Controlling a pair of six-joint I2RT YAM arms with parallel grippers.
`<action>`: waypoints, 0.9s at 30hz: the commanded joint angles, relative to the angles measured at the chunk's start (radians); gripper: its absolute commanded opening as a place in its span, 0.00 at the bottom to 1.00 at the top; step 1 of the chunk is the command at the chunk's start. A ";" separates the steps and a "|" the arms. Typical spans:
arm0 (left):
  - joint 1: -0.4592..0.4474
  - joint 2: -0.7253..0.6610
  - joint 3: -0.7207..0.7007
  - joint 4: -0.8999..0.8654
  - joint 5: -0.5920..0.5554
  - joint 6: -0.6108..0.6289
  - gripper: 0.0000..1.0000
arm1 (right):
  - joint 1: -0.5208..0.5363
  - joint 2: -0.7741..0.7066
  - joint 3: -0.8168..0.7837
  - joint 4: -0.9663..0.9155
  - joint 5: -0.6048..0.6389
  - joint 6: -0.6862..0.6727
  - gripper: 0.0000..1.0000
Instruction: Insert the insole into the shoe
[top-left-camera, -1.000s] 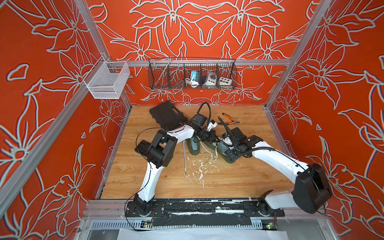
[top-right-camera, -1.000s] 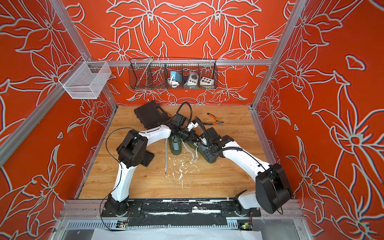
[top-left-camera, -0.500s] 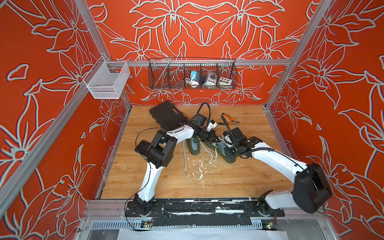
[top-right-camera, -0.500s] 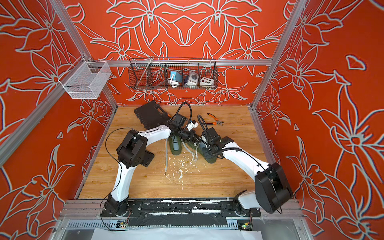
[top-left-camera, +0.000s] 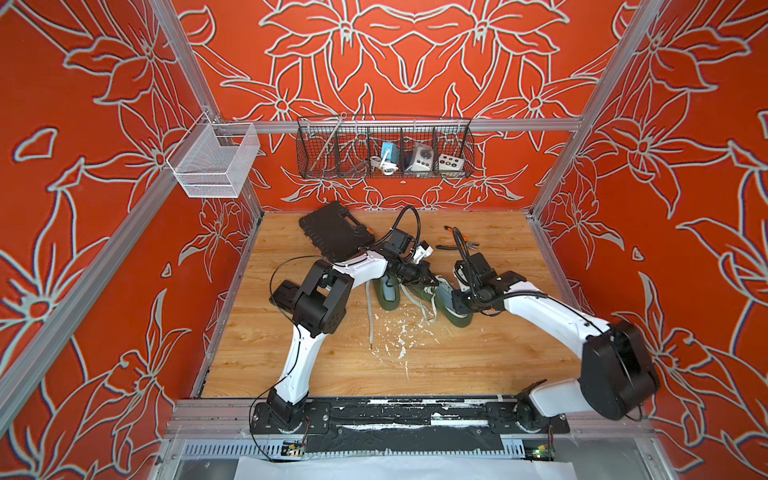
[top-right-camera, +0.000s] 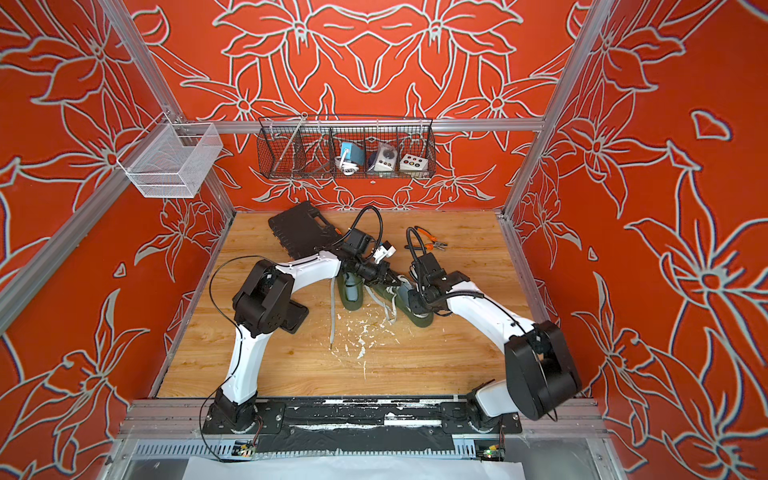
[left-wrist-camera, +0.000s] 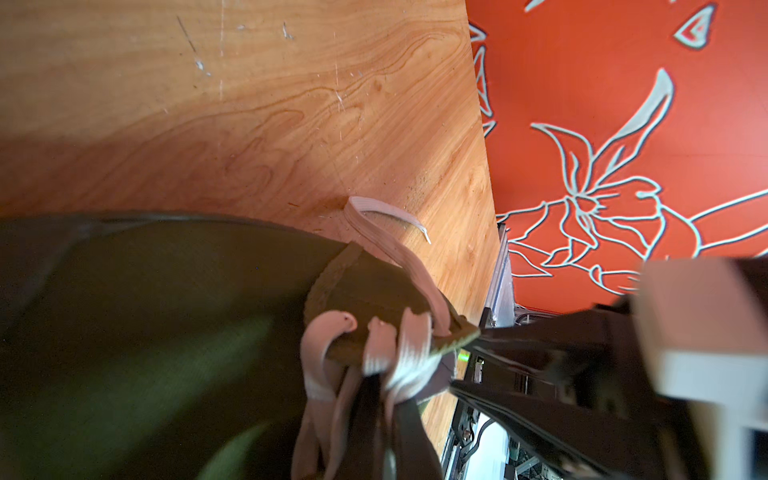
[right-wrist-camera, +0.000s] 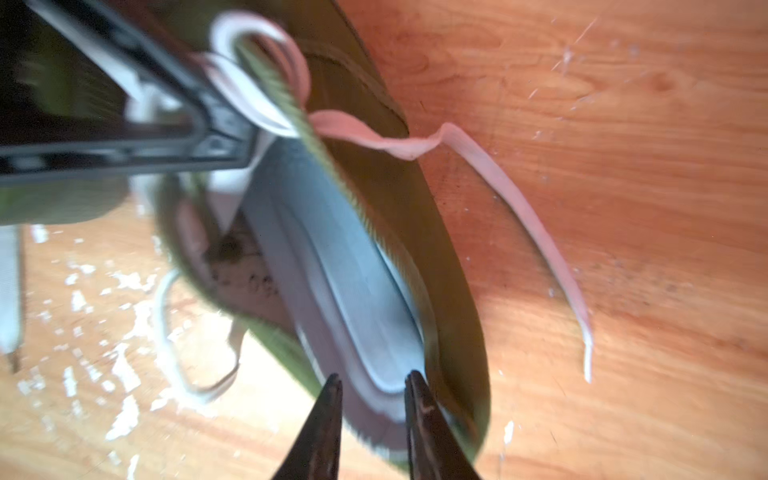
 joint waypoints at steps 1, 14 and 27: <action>-0.002 -0.029 0.014 -0.018 0.021 0.005 0.00 | -0.001 -0.027 -0.003 -0.065 -0.015 0.024 0.29; -0.002 -0.037 0.009 -0.023 0.017 0.008 0.00 | -0.051 0.138 -0.018 -0.034 -0.099 0.070 0.23; -0.001 -0.037 0.012 -0.025 0.019 0.004 0.00 | -0.046 0.194 -0.017 0.019 -0.103 0.082 0.21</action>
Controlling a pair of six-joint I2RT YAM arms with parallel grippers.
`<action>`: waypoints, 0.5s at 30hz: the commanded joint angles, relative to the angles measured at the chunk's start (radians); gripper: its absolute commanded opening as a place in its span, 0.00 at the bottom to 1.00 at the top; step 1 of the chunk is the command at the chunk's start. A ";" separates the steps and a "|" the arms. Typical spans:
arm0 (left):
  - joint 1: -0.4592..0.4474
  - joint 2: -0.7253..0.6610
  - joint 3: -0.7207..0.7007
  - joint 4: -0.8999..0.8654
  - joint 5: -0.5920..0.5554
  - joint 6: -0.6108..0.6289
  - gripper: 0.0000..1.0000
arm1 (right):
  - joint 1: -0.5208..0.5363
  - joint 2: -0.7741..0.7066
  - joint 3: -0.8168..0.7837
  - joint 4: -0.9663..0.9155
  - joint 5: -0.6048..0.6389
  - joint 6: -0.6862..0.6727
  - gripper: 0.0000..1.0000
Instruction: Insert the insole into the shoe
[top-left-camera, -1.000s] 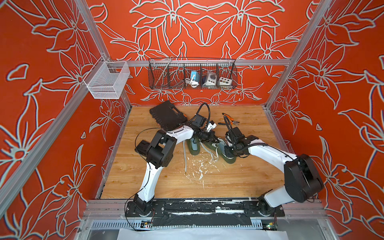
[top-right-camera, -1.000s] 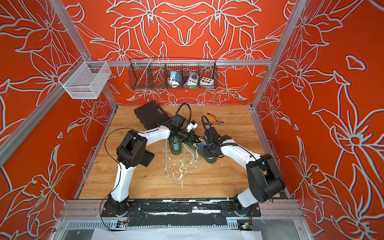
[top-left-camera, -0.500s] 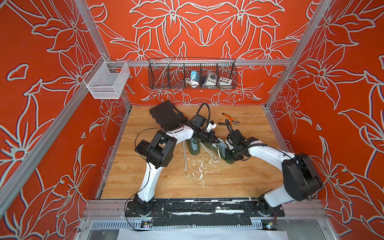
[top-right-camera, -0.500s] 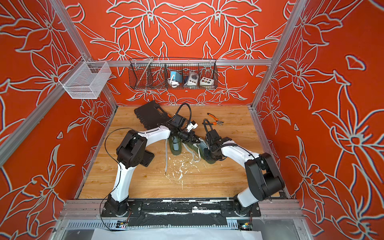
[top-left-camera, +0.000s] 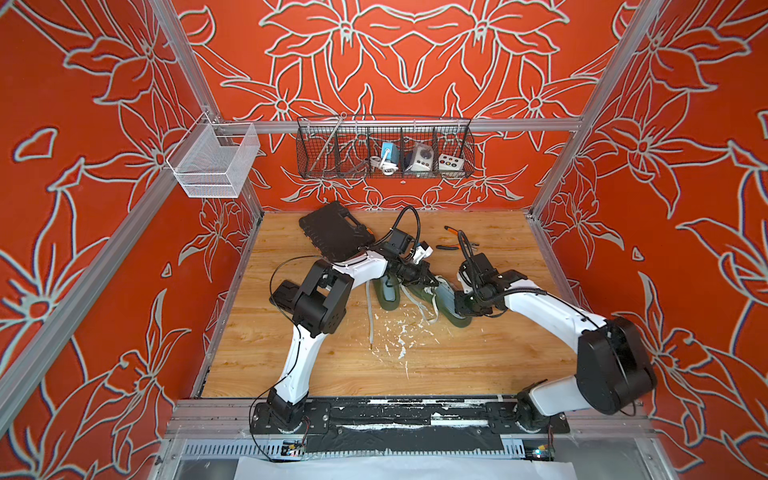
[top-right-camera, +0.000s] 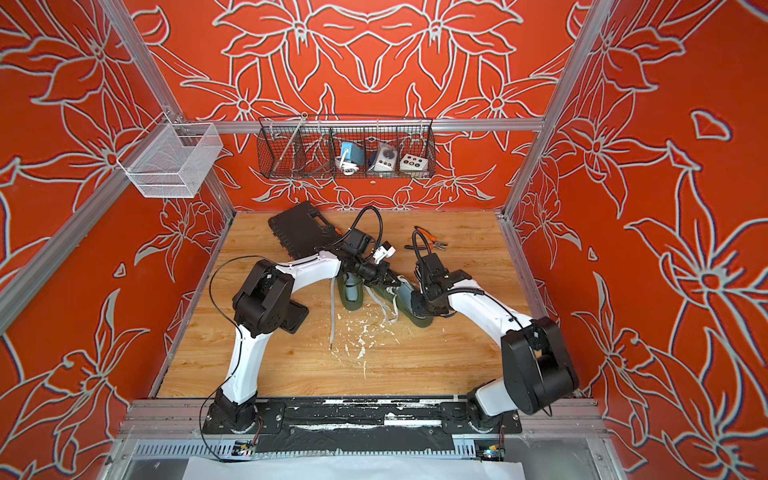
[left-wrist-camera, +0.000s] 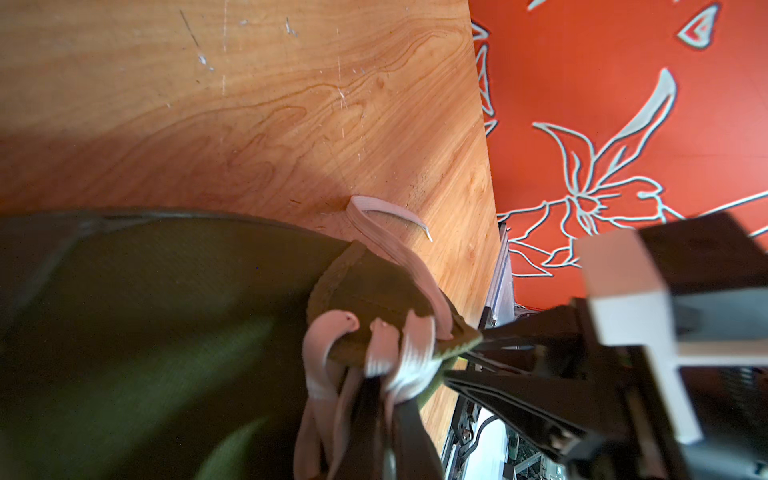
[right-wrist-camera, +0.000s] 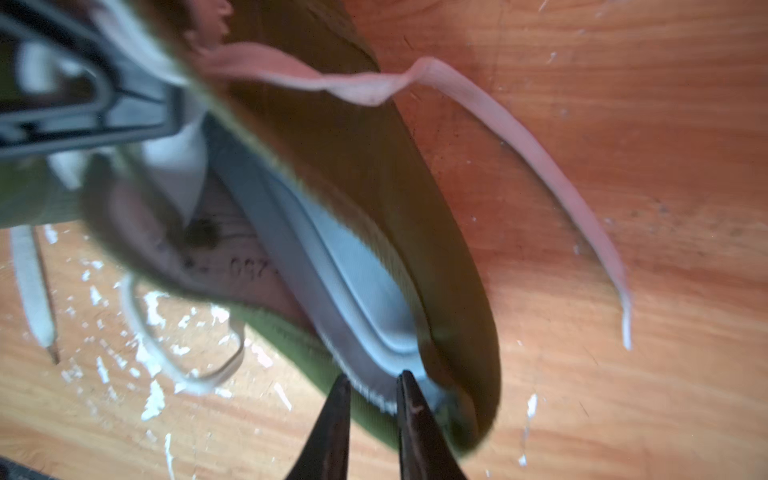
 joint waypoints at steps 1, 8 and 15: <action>-0.002 -0.038 0.008 -0.013 0.020 0.001 0.00 | 0.001 0.114 -0.001 0.022 0.000 0.004 0.21; -0.002 -0.045 -0.011 0.001 0.017 -0.005 0.00 | 0.014 -0.019 0.042 -0.080 0.046 -0.013 0.21; -0.001 -0.042 -0.007 -0.001 0.020 -0.005 0.00 | 0.011 0.017 0.014 0.021 0.027 0.028 0.21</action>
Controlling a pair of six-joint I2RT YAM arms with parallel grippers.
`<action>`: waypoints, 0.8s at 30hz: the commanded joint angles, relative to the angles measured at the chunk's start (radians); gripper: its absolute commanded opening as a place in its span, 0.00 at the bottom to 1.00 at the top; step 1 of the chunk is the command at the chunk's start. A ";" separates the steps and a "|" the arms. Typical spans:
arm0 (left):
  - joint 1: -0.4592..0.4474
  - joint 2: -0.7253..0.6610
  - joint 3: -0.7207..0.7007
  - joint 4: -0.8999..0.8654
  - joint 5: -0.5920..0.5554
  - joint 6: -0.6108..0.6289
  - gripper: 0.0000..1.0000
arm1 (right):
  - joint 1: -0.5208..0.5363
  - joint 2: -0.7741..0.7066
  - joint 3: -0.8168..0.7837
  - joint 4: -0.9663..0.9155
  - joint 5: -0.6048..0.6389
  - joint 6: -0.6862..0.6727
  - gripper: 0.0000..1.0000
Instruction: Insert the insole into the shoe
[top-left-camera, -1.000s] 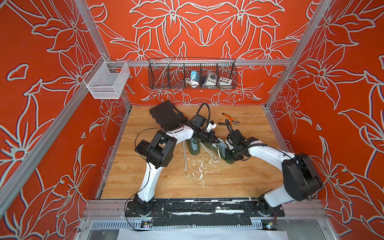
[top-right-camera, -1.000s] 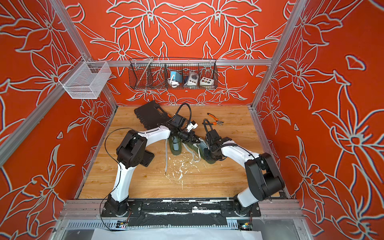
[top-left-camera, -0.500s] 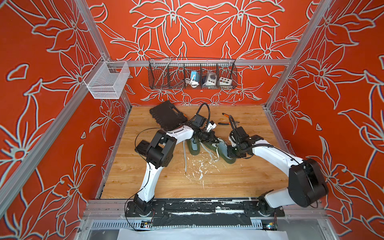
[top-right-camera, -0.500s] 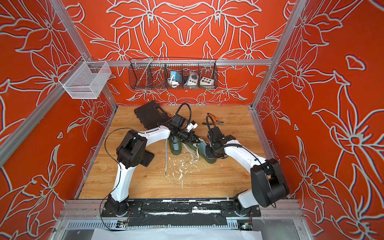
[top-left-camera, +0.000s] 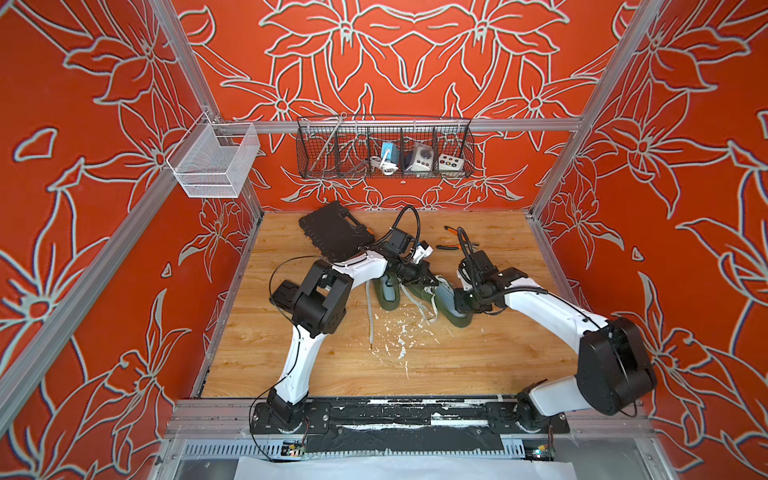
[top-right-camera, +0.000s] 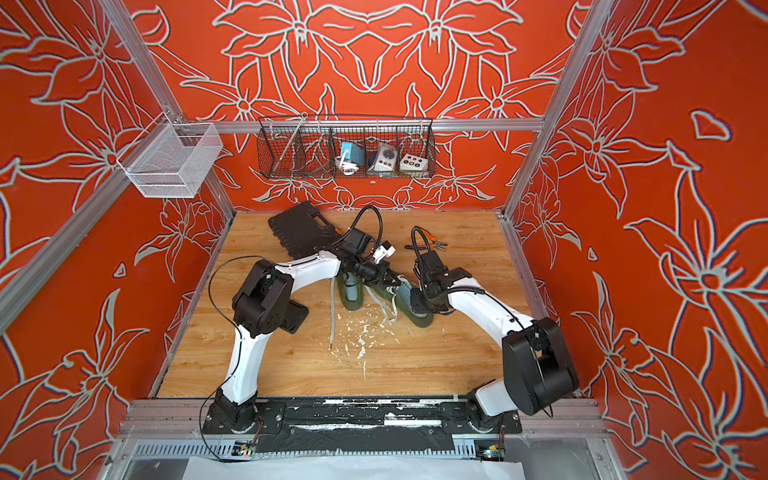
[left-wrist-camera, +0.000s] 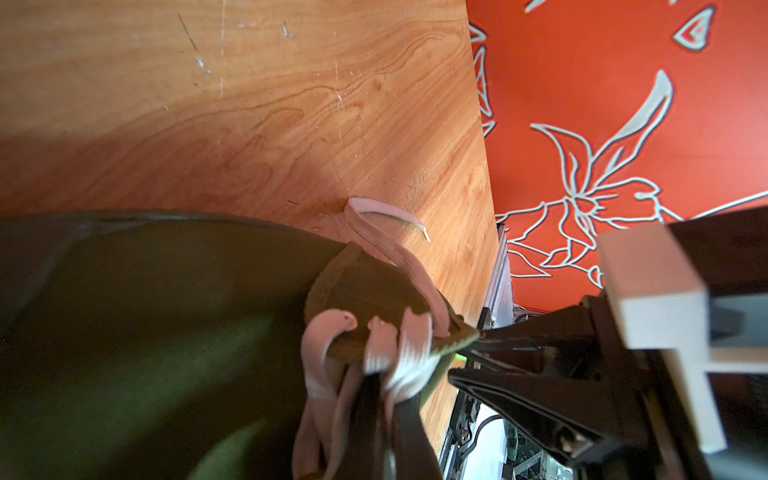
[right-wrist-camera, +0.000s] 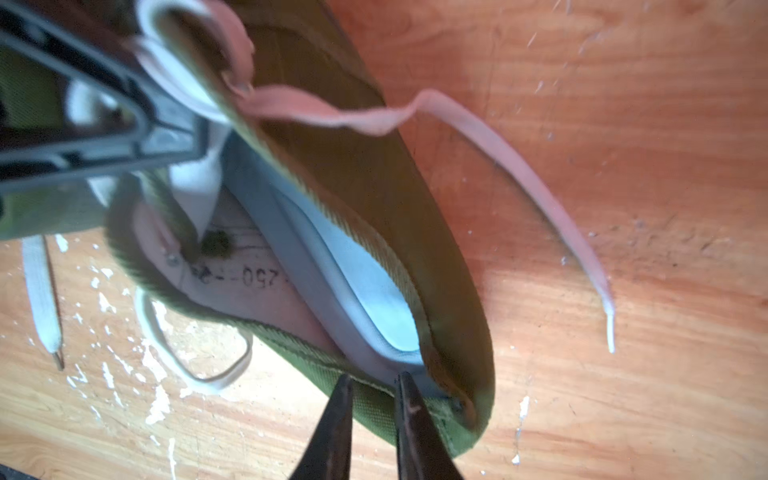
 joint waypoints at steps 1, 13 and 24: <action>-0.002 -0.036 -0.006 -0.006 0.017 0.001 0.00 | 0.002 0.095 -0.016 0.054 -0.004 0.028 0.21; -0.001 -0.035 -0.003 -0.012 -0.001 0.004 0.00 | 0.007 0.035 0.039 -0.003 0.052 -0.006 0.29; -0.001 -0.024 0.055 -0.101 -0.063 0.060 0.00 | 0.010 0.113 0.081 0.072 -0.005 0.009 0.33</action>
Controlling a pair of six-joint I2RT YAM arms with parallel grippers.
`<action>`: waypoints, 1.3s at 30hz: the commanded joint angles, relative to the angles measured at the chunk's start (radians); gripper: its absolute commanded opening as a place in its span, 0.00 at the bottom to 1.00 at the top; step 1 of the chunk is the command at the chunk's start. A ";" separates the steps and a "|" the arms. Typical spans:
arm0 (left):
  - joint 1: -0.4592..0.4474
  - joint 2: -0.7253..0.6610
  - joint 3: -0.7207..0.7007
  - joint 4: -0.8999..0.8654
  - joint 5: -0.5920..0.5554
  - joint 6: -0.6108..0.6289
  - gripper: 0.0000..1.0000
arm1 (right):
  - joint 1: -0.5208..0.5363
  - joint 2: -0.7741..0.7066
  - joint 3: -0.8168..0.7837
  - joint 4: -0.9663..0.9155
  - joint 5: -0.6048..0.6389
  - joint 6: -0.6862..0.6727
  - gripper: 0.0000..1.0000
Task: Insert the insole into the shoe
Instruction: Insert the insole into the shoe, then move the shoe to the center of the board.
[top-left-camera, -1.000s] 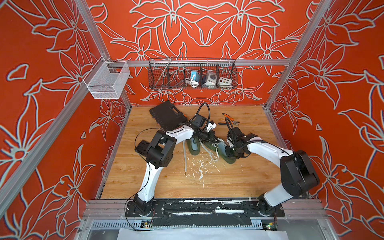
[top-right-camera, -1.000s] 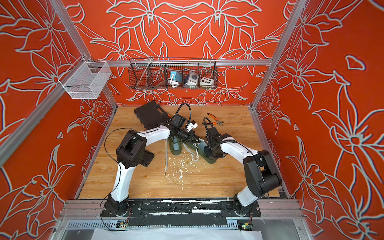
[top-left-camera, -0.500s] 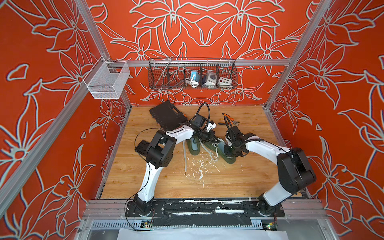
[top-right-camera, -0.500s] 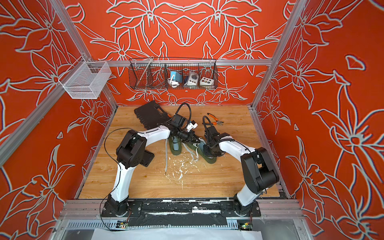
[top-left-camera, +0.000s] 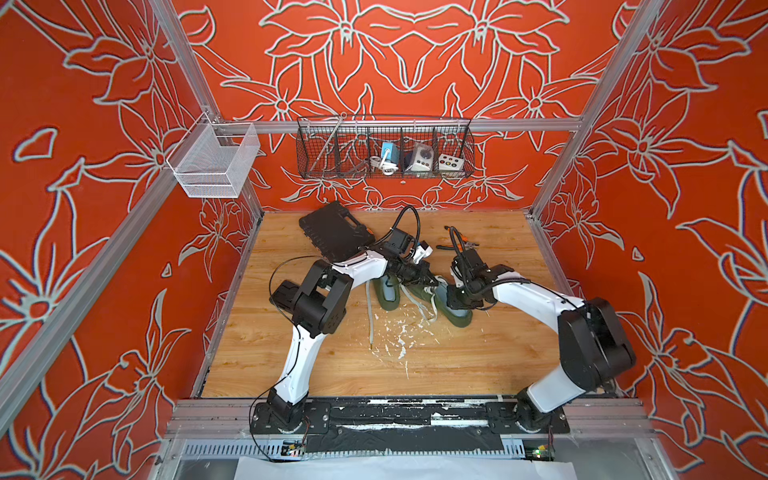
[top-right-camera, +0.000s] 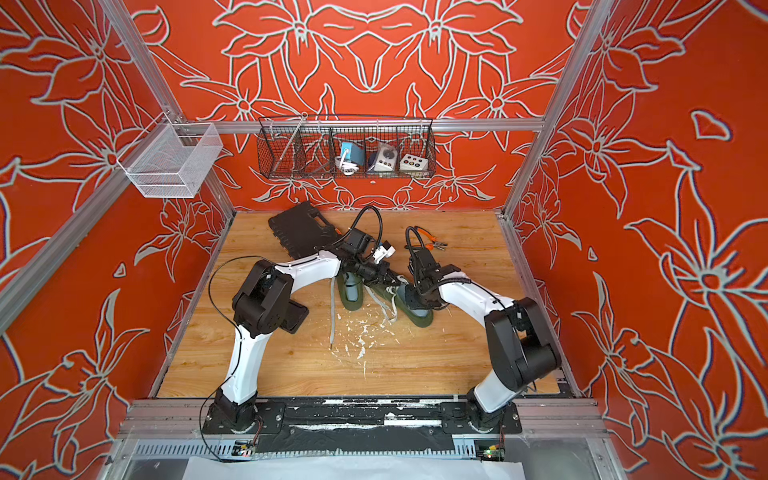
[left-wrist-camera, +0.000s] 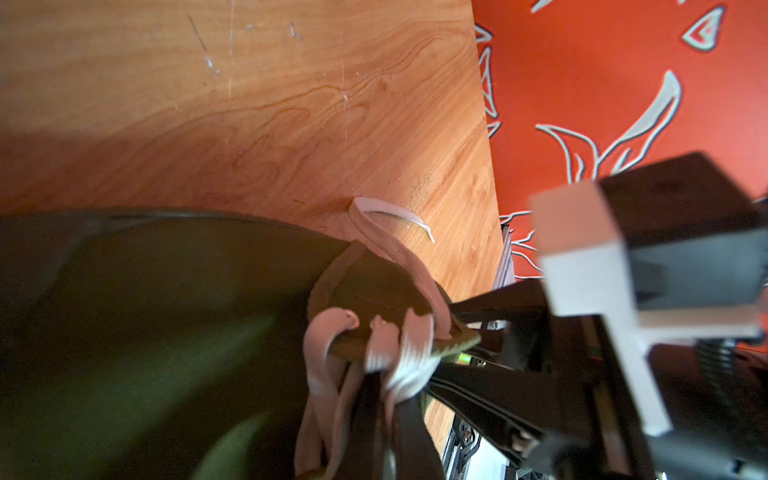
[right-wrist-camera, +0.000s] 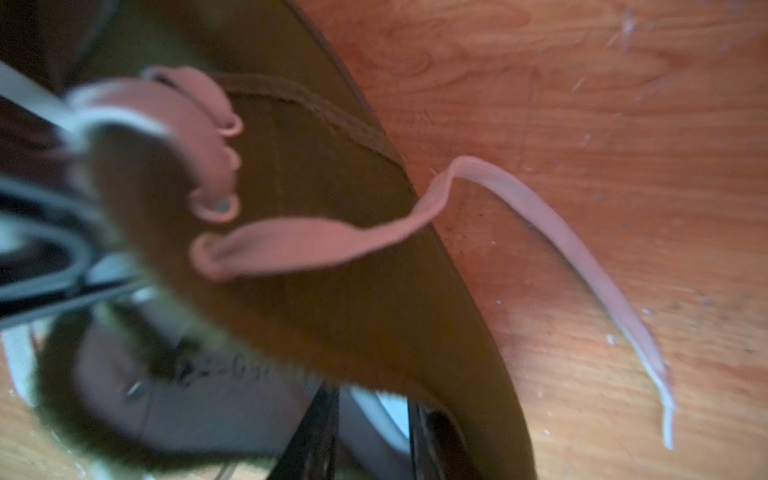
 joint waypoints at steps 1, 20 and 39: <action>-0.001 -0.018 0.056 -0.091 -0.051 0.056 0.05 | 0.007 -0.055 0.050 -0.035 0.024 -0.006 0.35; 0.080 -0.164 0.130 -0.232 -0.173 0.096 0.50 | -0.009 0.001 0.138 -0.105 0.126 -0.340 0.58; 0.321 -0.462 -0.339 -0.144 -0.212 0.162 0.51 | -0.010 0.086 0.214 -0.058 0.055 -0.170 0.00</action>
